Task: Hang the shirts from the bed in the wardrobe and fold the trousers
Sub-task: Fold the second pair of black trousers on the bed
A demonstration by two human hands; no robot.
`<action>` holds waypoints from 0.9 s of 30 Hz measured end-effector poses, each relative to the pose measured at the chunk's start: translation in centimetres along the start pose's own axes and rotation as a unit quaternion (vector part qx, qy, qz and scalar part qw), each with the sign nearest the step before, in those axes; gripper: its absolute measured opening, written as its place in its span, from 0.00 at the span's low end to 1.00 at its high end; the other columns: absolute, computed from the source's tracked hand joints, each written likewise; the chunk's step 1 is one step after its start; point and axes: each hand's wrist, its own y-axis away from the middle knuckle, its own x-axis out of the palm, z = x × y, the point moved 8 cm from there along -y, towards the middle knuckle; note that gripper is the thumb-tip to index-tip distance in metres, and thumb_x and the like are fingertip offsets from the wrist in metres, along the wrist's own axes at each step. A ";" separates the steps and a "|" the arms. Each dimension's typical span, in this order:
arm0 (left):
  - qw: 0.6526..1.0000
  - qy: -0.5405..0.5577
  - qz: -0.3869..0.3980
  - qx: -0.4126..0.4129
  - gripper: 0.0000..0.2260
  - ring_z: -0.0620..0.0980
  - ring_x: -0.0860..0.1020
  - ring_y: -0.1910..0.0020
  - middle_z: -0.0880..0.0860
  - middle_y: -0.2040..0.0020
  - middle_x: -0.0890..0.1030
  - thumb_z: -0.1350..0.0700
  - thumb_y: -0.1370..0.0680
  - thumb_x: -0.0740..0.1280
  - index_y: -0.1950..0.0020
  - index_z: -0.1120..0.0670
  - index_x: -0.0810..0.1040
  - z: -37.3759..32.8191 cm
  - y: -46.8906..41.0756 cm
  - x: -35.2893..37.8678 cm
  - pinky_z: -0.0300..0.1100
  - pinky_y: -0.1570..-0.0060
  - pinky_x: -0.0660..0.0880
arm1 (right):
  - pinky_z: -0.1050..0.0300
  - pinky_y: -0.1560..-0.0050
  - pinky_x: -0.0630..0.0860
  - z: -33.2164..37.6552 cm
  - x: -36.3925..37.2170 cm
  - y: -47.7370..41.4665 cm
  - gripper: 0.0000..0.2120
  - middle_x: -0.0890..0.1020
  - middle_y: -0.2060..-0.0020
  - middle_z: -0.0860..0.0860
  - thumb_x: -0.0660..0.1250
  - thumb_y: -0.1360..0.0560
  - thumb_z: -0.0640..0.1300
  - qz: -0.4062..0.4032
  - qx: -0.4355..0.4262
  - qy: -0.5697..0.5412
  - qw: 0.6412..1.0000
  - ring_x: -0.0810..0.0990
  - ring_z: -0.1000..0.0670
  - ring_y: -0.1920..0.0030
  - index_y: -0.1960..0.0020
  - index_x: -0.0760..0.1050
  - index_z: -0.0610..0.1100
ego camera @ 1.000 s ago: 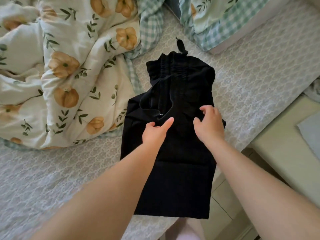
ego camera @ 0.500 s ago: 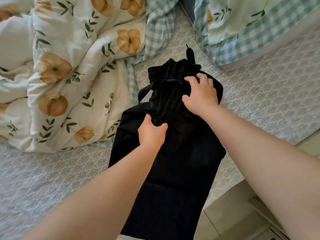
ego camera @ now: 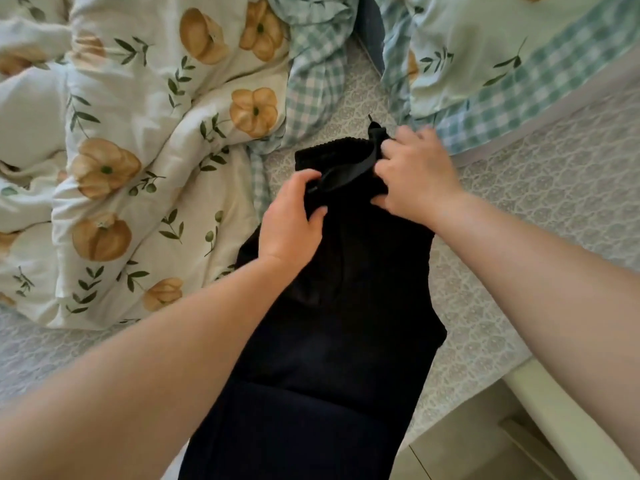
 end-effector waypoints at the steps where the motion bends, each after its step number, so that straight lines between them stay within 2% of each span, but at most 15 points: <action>1: 0.999 0.030 -0.024 -0.007 0.21 0.44 0.73 0.39 0.46 0.38 0.75 0.59 0.25 0.68 0.34 0.48 0.69 -0.6 -1.6 -0.6 0.36 0.40 0.67 | 0.48 0.45 0.64 -1.6 -0.7 -0.3 0.24 0.76 0.49 0.45 0.68 0.30 0.60 -0.023 0.043 -0.026 0.998 0.69 0.42 0.44 0.46 0.79 0.41; 3: 0.993 0.080 -0.076 -0.049 0.25 0.42 0.71 0.38 0.46 0.36 0.73 0.57 0.24 0.69 0.30 0.48 0.65 -1.0 -4.3 -1.3 0.34 0.39 0.65 | 0.46 0.46 0.65 -4.5 -1.4 -0.7 0.26 0.73 0.46 0.43 0.69 0.31 0.60 -0.064 0.139 -0.077 0.985 0.68 0.40 0.43 0.46 0.77 0.39; 5: 0.987 0.074 -0.087 -0.114 0.27 0.44 0.70 0.36 0.47 0.34 0.70 0.49 0.24 0.69 0.28 0.50 0.64 0.0 -5.9 -0.7 0.33 0.40 0.63 | 0.47 0.45 0.67 -6.6 -1.1 -0.5 0.26 0.70 0.41 0.43 0.69 0.30 0.59 -0.097 0.231 -0.122 0.960 0.68 0.40 0.41 0.40 0.73 0.41; 8: 0.981 -0.006 0.016 -0.196 0.31 0.50 0.72 0.36 0.50 0.36 0.74 0.36 0.29 0.67 0.31 0.51 0.69 2.6 -6.3 2.2 0.42 0.37 0.67 | 0.49 0.40 0.68 -7.7 1.7 0.9 0.27 0.65 0.35 0.44 0.66 0.26 0.55 -0.086 0.308 -0.199 0.926 0.66 0.42 0.36 0.32 0.65 0.44; 11: 0.970 -0.132 0.057 -0.196 0.35 0.54 0.71 0.35 0.52 0.36 0.74 0.34 0.31 0.68 0.31 0.51 0.68 4.2 -6.5 3.4 0.51 0.35 0.68 | 0.51 0.36 0.67 -7.0 5.5 2.8 0.30 0.63 0.32 0.46 0.66 0.25 0.52 -0.045 0.355 -0.307 0.882 0.66 0.45 0.34 0.28 0.59 0.45; 13: 0.964 -0.163 0.067 -0.199 0.35 0.56 0.69 0.34 0.54 0.34 0.71 0.32 0.30 0.65 0.29 0.51 0.66 4.9 -7.1 3.7 0.53 0.34 0.66 | 0.54 0.38 0.68 -6.8 7.0 3.6 0.31 0.64 0.31 0.48 0.66 0.25 0.52 -0.059 0.403 -0.392 0.825 0.67 0.48 0.33 0.27 0.58 0.44; 17: 0.964 -0.087 0.077 -0.241 0.39 0.56 0.72 0.35 0.54 0.34 0.72 0.31 0.32 0.67 0.29 0.52 0.66 5.9 -9.0 4.2 0.48 0.38 0.70 | 0.57 0.48 0.69 -6.7 8.4 4.0 0.26 0.72 0.37 0.49 0.61 0.23 0.57 -0.129 0.508 -0.494 0.693 0.73 0.47 0.40 0.33 0.63 0.43; 19: 0.964 -0.037 0.086 -0.250 0.36 0.54 0.74 0.38 0.53 0.35 0.74 0.36 0.32 0.70 0.29 0.51 0.67 5.7 -10.0 4.4 0.45 0.40 0.71 | 0.56 0.48 0.67 -6.2 10.0 4.0 0.27 0.71 0.36 0.47 0.58 0.22 0.58 -0.108 0.565 -0.551 0.605 0.73 0.45 0.39 0.32 0.62 0.41; 20: 0.960 0.014 0.107 -0.259 0.35 0.52 0.76 0.41 0.50 0.36 0.75 0.39 0.31 0.72 0.28 0.51 0.67 5.5 -10.4 5.1 0.44 0.42 0.73 | 0.55 0.47 0.67 -5.7 11.0 3.8 0.28 0.71 0.35 0.46 0.59 0.23 0.58 -0.078 0.581 -0.589 0.556 0.72 0.44 0.37 0.31 0.62 0.40; 21: 0.950 0.065 0.141 -0.271 0.34 0.50 0.77 0.44 0.48 0.39 0.77 0.41 0.31 0.73 0.29 0.50 0.67 5.2 -10.5 5.7 0.43 0.45 0.74 | 0.56 0.47 0.66 -5.0 11.9 3.5 0.29 0.72 0.36 0.47 0.62 0.24 0.58 -0.039 0.578 -0.625 0.523 0.72 0.44 0.38 0.32 0.63 0.40; 22: 0.935 0.109 0.175 -0.289 0.36 0.50 0.77 0.45 0.47 0.41 0.77 0.42 0.33 0.75 0.29 0.49 0.67 4.7 -10.2 6.3 0.43 0.46 0.74 | 0.56 0.46 0.68 -4.4 12.5 3.1 0.30 0.74 0.38 0.47 0.66 0.27 0.57 0.000 0.562 -0.656 0.504 0.73 0.44 0.39 0.33 0.66 0.40; 24: 0.905 0.170 0.216 -0.324 0.43 0.53 0.75 0.38 0.49 0.35 0.75 0.39 0.37 0.76 0.27 0.50 0.64 4.5 -9.5 6.9 0.49 0.39 0.71 | 0.53 0.42 0.73 -3.9 13.0 2.7 0.28 0.78 0.42 0.47 0.73 0.31 0.52 0.045 0.529 -0.708 0.466 0.77 0.45 0.43 0.37 0.72 0.40; 25: 0.899 0.192 0.217 -0.329 0.41 0.55 0.76 0.38 0.52 0.35 0.76 0.39 0.37 0.76 0.28 0.50 0.67 4.7 -9.3 6.7 0.53 0.38 0.71 | 0.50 0.42 0.75 -3.8 12.8 2.7 0.24 0.81 0.45 0.46 0.74 0.33 0.49 0.058 0.514 -0.731 0.446 0.79 0.45 0.45 0.39 0.75 0.41; 27: 0.909 0.217 0.193 -0.298 0.23 0.53 0.82 0.48 0.53 0.43 0.82 0.46 0.31 0.75 0.39 0.50 0.77 4.5 -9.4 4.7 0.51 0.47 0.78 | 0.49 0.48 0.79 -3.8 11.8 2.9 0.18 0.84 0.52 0.45 0.75 0.34 0.44 0.074 0.471 -0.766 0.431 0.83 0.45 0.51 0.46 0.79 0.42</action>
